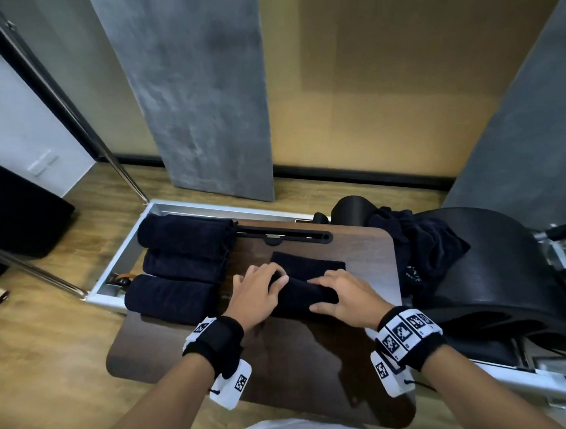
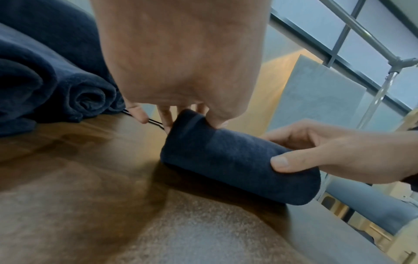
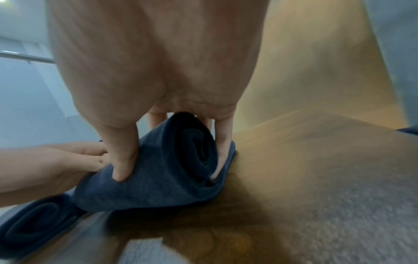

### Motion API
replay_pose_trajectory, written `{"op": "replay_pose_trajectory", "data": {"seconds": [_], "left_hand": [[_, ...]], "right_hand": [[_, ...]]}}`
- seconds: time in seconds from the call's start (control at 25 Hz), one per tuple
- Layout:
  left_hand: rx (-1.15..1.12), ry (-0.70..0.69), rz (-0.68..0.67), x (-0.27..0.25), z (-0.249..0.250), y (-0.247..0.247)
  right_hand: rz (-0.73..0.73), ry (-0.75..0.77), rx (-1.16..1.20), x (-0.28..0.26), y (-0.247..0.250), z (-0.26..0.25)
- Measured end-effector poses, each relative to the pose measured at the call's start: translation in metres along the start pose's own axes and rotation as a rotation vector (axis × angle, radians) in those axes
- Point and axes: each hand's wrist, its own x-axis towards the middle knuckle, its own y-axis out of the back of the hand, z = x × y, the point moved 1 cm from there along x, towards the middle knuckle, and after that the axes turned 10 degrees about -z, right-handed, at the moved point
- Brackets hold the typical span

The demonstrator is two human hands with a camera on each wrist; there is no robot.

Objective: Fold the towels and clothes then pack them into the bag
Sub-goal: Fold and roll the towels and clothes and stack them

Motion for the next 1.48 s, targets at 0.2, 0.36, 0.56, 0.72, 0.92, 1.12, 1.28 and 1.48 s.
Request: {"op": "replay_pose_trajectory", "data": {"seconds": [0.2,0.36,0.56,0.72,0.92,1.12,1.28,1.48], "left_hand": [[-0.221,0.108,0.031,0.011,0.003,-0.001],[-0.311,0.162,0.056,0.02,0.004,-0.006],[-0.5,0.301,0.112,0.047,0.007,-0.002],[-0.593,0.393,0.106,0.063,0.005,-0.008],[-1.026,0.373,0.122,0.07,0.008,-0.011],[-0.931,0.277,0.107,0.059,0.026,0.004],[-0.988,0.126,0.109,0.032,0.02,0.04],[-0.976,-0.044,0.439,-0.021,-0.043,0.089]], "right_hand": [[0.108,-0.105,0.237,0.012,0.015,0.017],[0.333,-0.177,0.386,0.025,0.015,0.022],[0.518,-0.552,0.356,0.03,0.006,0.017],[0.541,-0.669,0.431,0.041,0.001,0.006],[0.649,-0.613,0.873,0.041,0.003,0.003],[0.92,-0.426,1.186,0.022,0.006,-0.017],[1.034,-0.271,1.237,0.02,0.01,-0.061],[0.953,-0.168,1.262,0.056,-0.004,-0.148]]}}
